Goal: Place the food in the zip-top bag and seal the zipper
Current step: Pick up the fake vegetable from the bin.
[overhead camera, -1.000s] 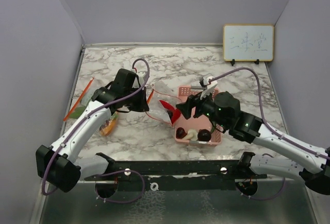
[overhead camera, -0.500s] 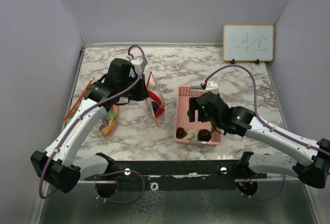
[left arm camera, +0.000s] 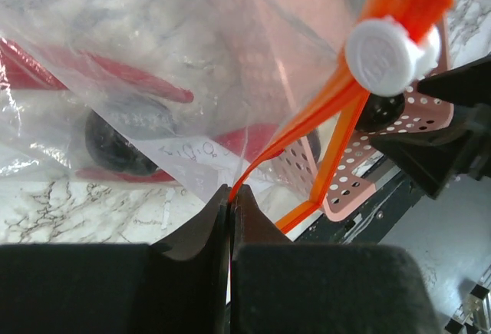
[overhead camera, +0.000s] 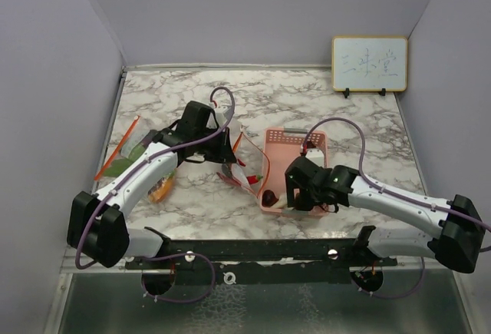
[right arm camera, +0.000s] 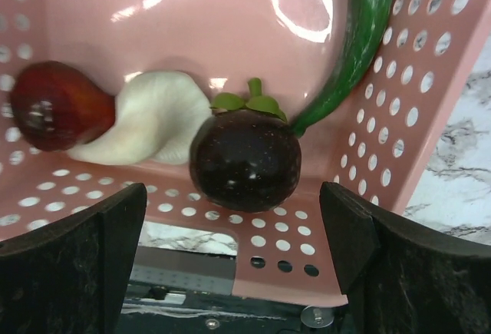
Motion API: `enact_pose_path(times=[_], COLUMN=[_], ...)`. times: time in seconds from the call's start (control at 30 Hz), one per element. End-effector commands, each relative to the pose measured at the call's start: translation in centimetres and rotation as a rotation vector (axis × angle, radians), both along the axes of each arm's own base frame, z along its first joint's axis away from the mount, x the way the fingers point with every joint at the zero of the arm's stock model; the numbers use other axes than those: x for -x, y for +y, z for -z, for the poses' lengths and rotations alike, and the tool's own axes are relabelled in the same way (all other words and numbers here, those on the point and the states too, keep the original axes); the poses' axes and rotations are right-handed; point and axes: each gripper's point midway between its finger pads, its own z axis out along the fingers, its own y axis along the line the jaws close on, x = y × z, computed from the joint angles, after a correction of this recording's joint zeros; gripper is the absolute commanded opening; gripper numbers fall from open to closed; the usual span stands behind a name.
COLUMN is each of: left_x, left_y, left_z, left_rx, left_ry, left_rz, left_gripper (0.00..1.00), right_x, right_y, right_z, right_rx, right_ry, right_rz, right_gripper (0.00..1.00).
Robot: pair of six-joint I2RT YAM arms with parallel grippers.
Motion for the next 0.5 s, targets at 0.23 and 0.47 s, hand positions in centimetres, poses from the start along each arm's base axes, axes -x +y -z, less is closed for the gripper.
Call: enact_pose_path(times=[0.23, 0.47], left_x=[-0.7, -0.7], left_y=[-1.2, -1.1], left_z=[-3.4, -3.5], left_rx=[0.095, 0.09], left_ry=[-0.106, -0.113], left_rz=[0.05, 0.049], left_gripper=[0.0, 0.0], right_x=[-0.4, -2.6], right_y=[0.6, 0.9], right_z=[5.6, 2.5], right_rx=[-0.021, -0.009], right_ry=[0.093, 0.002], right_rz=[0.018, 0.04], right_gripper=[0.84, 0.29])
